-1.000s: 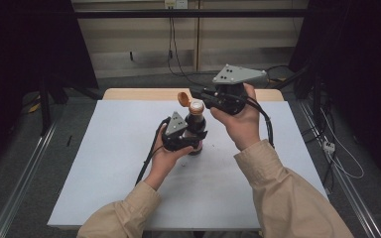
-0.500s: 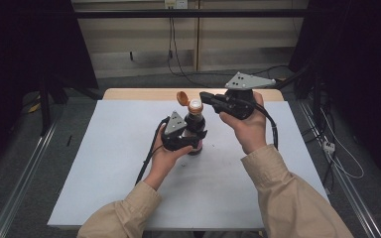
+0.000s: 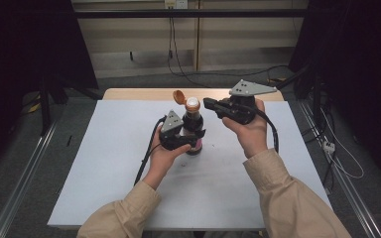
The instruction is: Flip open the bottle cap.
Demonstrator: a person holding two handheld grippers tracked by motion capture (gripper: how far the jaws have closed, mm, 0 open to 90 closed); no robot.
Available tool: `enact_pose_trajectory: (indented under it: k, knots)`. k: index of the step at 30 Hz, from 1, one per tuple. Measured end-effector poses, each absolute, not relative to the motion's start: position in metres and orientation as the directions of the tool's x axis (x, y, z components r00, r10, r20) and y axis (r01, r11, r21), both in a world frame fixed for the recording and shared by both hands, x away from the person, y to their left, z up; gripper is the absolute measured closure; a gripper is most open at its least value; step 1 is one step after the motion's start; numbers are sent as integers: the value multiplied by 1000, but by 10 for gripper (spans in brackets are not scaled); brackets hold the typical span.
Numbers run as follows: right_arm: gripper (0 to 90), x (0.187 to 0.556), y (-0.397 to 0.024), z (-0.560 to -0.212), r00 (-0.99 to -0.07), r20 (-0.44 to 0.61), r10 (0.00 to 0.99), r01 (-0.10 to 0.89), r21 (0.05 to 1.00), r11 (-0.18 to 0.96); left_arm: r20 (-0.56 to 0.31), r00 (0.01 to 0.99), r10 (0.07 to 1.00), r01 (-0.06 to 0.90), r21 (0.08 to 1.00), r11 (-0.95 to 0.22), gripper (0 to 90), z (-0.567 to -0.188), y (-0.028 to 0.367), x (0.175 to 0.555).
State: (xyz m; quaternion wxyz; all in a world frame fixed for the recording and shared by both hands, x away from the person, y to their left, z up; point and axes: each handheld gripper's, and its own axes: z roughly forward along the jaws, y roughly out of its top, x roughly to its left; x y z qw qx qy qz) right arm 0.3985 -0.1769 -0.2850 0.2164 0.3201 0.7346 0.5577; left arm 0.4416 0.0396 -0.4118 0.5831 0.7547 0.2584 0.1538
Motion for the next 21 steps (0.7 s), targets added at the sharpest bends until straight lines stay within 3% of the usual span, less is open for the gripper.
enact_pose_trajectory:
  k: [7,21]
  knots:
    - [883,397,-182,-293,-692,58,719,245,956,159,-130,814,567,274,946,-176,256,-415,42,444]
    - [557,393,-180,-307,-657,70,750,274,950,152,-172,825,539,313,932,-183,136,-405,56,441]
